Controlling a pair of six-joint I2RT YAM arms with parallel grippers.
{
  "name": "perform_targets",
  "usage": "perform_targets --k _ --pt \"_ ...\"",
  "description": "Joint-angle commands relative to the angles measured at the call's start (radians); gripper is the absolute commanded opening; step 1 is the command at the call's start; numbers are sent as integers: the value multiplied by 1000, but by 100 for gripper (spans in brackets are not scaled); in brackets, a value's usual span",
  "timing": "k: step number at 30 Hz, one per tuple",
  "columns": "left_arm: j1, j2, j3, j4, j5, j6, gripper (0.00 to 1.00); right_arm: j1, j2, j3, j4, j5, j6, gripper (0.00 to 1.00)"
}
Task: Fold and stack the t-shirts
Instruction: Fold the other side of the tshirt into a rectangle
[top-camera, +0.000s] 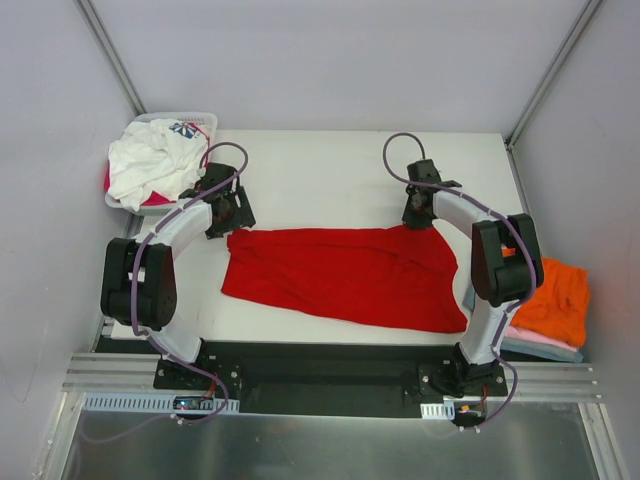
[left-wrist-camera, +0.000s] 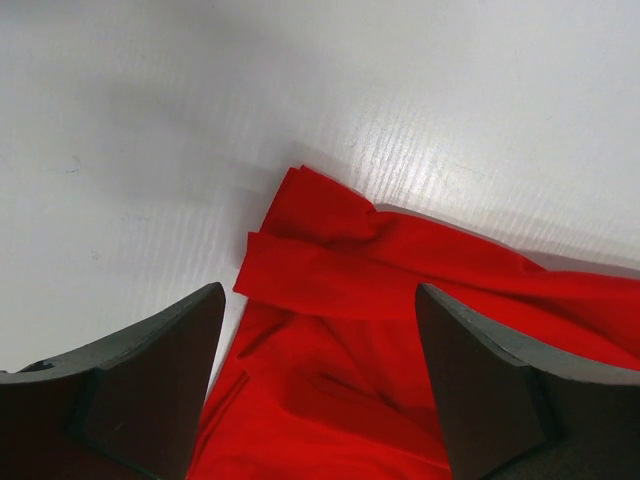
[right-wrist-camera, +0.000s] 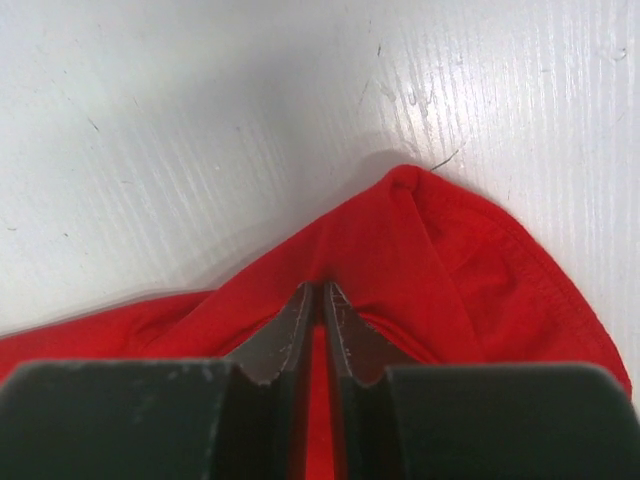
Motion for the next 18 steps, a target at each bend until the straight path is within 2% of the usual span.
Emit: perform_targets --k 1,5,9,11,18 --pt "-10 -44 -7 11 19 14 77 11 -60 -7 -41 47 21 10" --pt "-9 -38 -6 14 22 15 77 11 -82 -9 -50 45 12 9" --pt "-10 -40 -9 16 23 14 76 13 -69 -9 -51 46 6 34" --pt "-10 -40 -10 16 22 15 76 13 -63 -12 -50 40 6 38" --pt "-12 -36 -13 16 19 15 76 20 -51 -18 -39 29 3 36"
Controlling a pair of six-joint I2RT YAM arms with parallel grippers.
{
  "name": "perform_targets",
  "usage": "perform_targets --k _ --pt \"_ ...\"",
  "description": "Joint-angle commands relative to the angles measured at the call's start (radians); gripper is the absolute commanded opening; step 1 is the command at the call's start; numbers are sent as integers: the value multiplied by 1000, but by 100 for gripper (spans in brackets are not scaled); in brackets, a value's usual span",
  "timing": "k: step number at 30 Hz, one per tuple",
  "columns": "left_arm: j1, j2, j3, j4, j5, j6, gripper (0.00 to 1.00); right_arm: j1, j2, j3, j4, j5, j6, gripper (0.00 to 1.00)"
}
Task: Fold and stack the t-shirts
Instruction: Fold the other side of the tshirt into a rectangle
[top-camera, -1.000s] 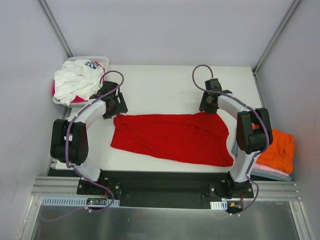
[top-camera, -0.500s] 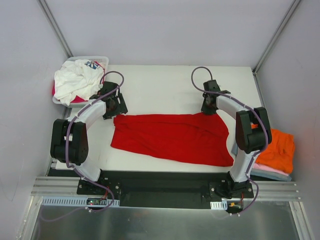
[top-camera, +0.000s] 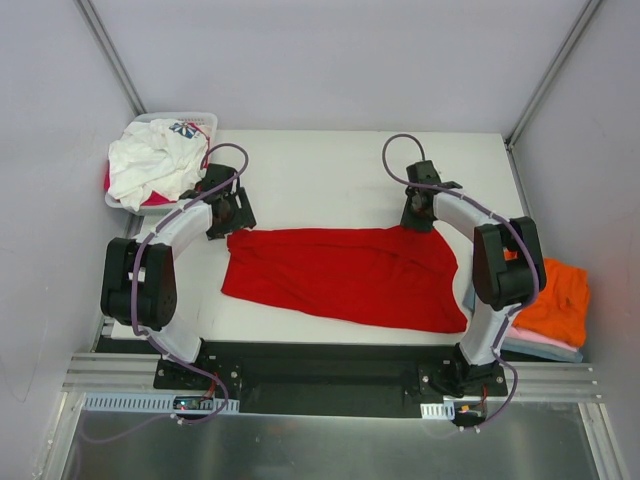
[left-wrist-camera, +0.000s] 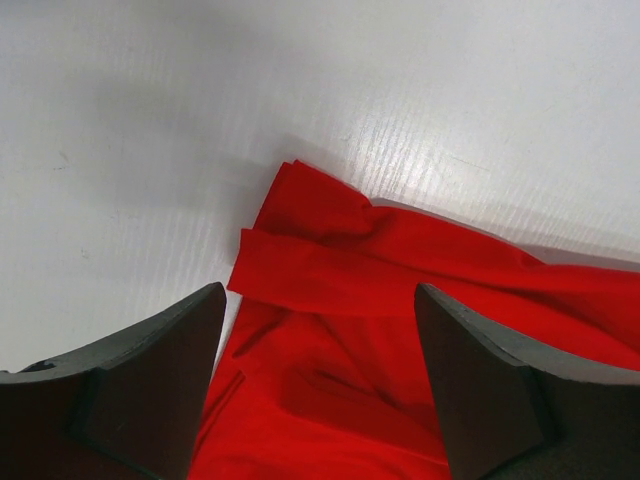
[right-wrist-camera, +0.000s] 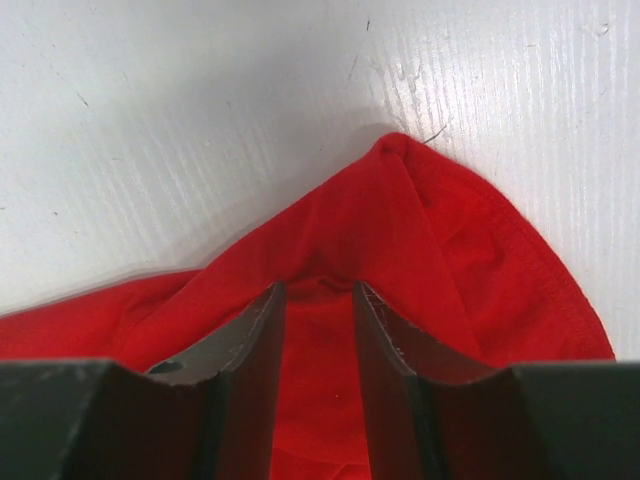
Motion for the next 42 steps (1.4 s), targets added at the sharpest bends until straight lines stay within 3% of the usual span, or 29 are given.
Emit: perform_targets --k 1,4,5,8,13,19,27,29,31,34,38,42 --pt "-10 -36 -4 10 2 15 76 10 -18 0 -11 7 4 34" --pt "-10 -33 -4 10 2 17 76 10 -8 2 -9 5 2 21" --pt "-10 -32 -4 11 2 17 76 11 -9 0 -9 5 4 12" --pt "-11 -30 -6 10 0 18 76 11 -20 -4 -9 16 2 1" --pt "-10 -32 0 10 0 20 76 14 -86 -33 -23 17 -5 1" --pt "-10 -23 29 10 2 28 76 74 -294 -174 -95 25 25 1" --pt "-13 3 94 10 14 35 77 373 -483 -385 -167 103 195 1" --pt "-13 10 104 10 15 40 77 460 -506 -438 -184 114 239 10" --pt "-13 17 111 10 19 43 77 513 -544 -460 -207 144 303 39" --pt "-19 28 120 10 22 48 78 565 -596 -466 -251 215 349 58" --pt "-27 14 105 8 17 42 79 574 -612 -397 -218 254 254 61" --pt "-27 -36 59 10 -9 31 79 596 -517 -284 -123 191 84 61"
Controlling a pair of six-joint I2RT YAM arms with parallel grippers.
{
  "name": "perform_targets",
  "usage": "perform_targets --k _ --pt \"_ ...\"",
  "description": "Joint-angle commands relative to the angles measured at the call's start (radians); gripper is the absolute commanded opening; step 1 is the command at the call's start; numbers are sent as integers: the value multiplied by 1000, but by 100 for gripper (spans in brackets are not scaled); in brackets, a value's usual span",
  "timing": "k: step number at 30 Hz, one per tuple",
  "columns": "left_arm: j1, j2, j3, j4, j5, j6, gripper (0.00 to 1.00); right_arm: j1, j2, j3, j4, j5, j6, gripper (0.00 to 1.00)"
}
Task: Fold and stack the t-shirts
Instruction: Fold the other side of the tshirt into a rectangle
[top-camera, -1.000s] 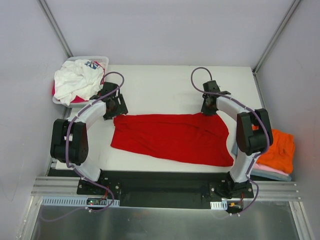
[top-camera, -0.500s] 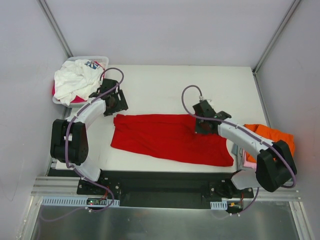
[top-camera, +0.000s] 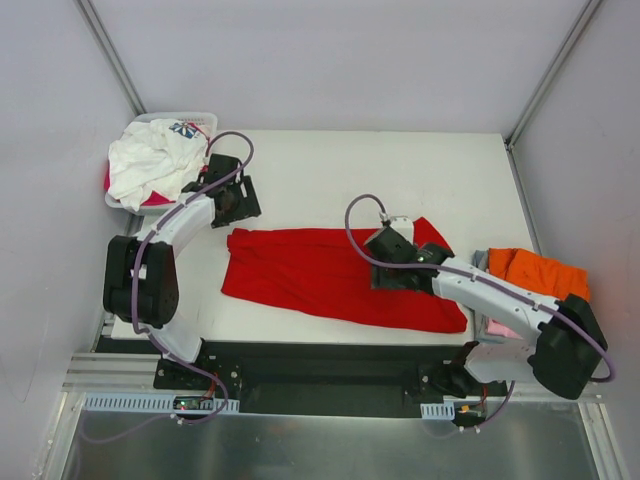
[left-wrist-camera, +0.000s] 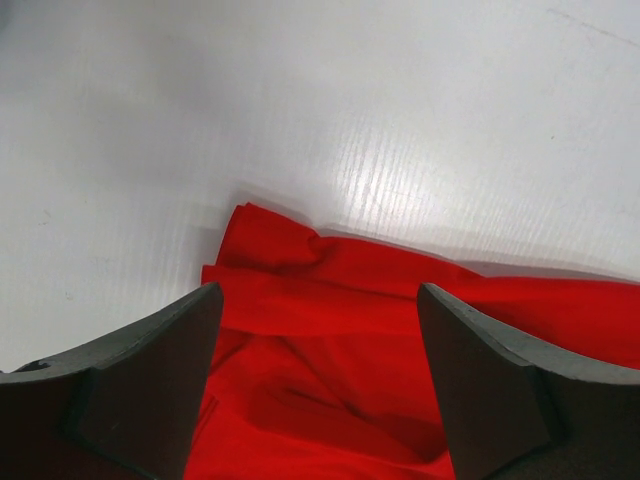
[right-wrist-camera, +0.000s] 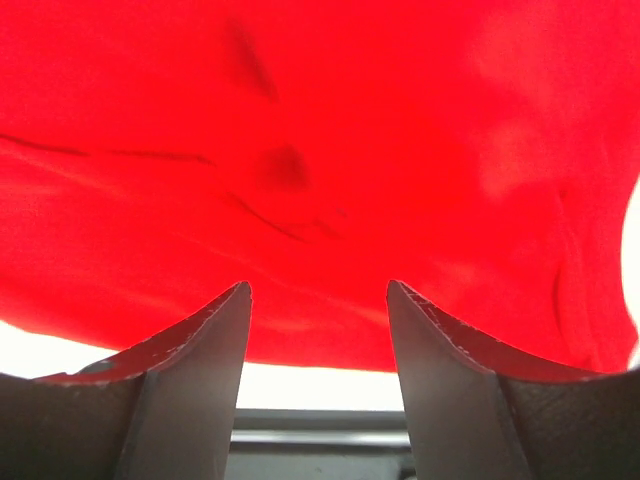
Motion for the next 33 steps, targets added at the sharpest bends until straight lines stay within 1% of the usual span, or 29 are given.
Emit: perform_targets --k 1,2,4,5,6,7,8,10,11,12,13,15,16,18,19,20,23,26,29,33 --pt "-7 -71 -44 2 -21 -3 79 29 86 167 122 -22 -173 60" --pt "-7 -81 -76 2 -29 -15 79 43 114 184 179 -71 -228 59" --pt "-7 -126 -116 2 -52 -41 79 55 189 220 241 -114 -270 58" --pt "-6 -141 -159 -1 -70 -67 79 64 212 253 298 -164 -305 57" --pt "-6 -182 -184 1 -86 -81 79 64 261 269 326 -197 -316 56" --pt "-4 -209 -210 1 -99 -95 79 64 283 278 391 -226 -326 54" --pt "-3 -236 -266 1 -124 -123 79 64 301 293 424 -281 -334 53" --pt "0 -327 -322 1 -141 -155 78 64 355 310 502 -336 -348 52" --pt "2 -360 -372 1 -147 -164 77 66 376 335 519 -381 -351 52" --pt "3 -425 -395 1 -141 -173 75 68 393 353 530 -396 -360 51" --pt "3 -454 -415 1 -129 -186 74 68 431 368 543 -428 -363 50" --pt "3 -529 -472 -1 -94 -195 71 71 462 420 550 -455 -369 50" --pt "3 -551 -489 -1 -81 -200 67 74 479 433 562 -459 -376 50" --pt "3 -585 -529 -8 -51 -200 64 80 525 464 573 -482 -386 50" --pt "3 -591 -543 -10 -29 -200 61 81 539 493 580 -489 -399 50" --pt "2 -595 -567 -11 -15 -203 56 84 566 505 585 -495 -405 50" --pt "3 -595 -609 -13 12 -209 49 84 599 542 617 -534 -428 51" --pt "2 -576 -627 -11 5 -204 48 91 642 583 640 -605 -486 54" --pt "2 -548 -632 -11 -20 -206 48 101 685 617 640 -666 -532 55" --pt "2 -511 -623 -5 -60 -206 47 114 717 637 645 -703 -555 55"
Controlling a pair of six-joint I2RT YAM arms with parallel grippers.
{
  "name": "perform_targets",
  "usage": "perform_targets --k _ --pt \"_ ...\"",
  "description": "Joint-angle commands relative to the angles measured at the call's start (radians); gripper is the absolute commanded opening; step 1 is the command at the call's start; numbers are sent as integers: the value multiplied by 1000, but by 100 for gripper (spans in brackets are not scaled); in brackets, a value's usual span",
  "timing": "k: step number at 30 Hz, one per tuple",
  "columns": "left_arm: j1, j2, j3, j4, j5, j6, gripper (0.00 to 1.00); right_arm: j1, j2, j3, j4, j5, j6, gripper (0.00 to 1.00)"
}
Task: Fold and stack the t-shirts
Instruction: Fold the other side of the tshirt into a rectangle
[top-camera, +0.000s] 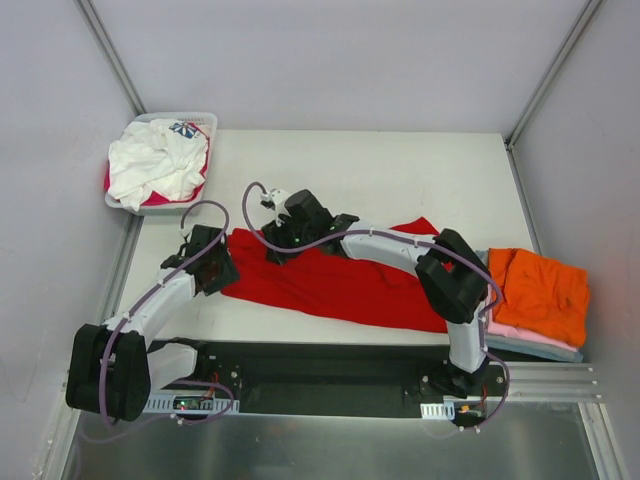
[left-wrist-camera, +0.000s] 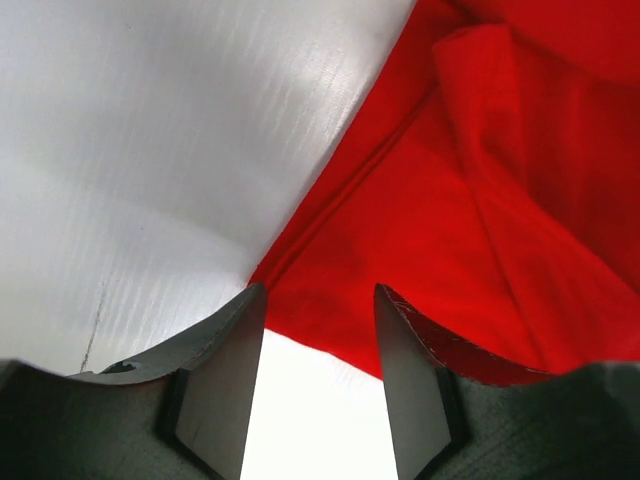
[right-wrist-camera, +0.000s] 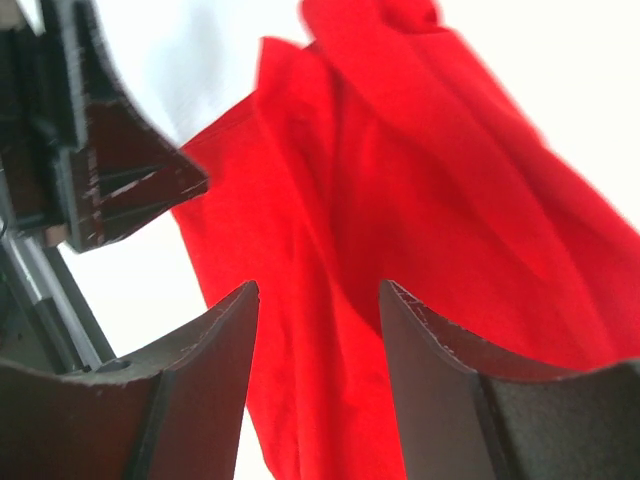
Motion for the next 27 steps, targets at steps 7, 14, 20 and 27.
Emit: perform_targets --k 7,14,20,27 --pt "0 34 10 28 -34 -7 41 32 72 96 42 -91 -67 54" --pt "0 83 -5 60 -6 3 16 34 113 153 5 -73 -110 54" --pt "0 20 -13 57 2 6 0 43 142 200 -31 -69 -170 56" --pt "0 -126 -16 -21 -14 23 0 46 191 263 -73 -85 -190 56"
